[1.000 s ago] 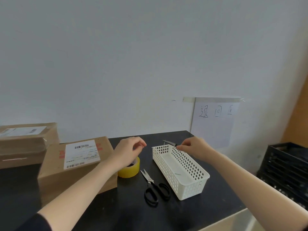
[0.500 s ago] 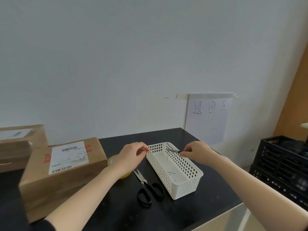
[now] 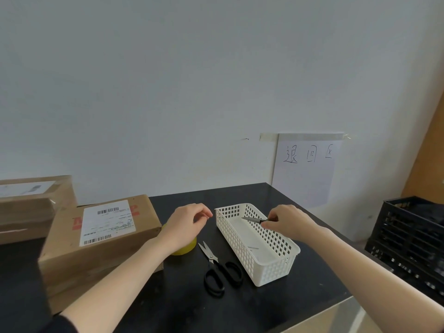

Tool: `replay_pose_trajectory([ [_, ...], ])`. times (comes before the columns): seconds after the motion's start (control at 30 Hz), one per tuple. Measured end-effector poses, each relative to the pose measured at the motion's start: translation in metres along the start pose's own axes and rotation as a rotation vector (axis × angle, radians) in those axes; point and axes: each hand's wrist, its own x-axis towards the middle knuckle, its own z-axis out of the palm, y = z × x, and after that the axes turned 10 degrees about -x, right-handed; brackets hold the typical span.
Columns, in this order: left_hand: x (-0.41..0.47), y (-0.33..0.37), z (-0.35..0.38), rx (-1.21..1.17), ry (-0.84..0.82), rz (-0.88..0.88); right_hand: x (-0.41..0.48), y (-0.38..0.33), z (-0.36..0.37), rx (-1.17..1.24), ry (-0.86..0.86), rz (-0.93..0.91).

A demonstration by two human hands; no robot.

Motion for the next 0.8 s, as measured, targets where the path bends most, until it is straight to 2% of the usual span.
replay_pose_trajectory([
  [0.27, -0.008, 0.003, -0.021, 0.199, 0.09, 0.095, 0.001, -0.018, -0.007, 0.054, 0.072, -0.051],
  [0.8, -0.049, -0.026, -0.088, 0.487, 0.055, -0.124, 0.003, -0.104, -0.012, 0.064, 0.13, -0.206],
])
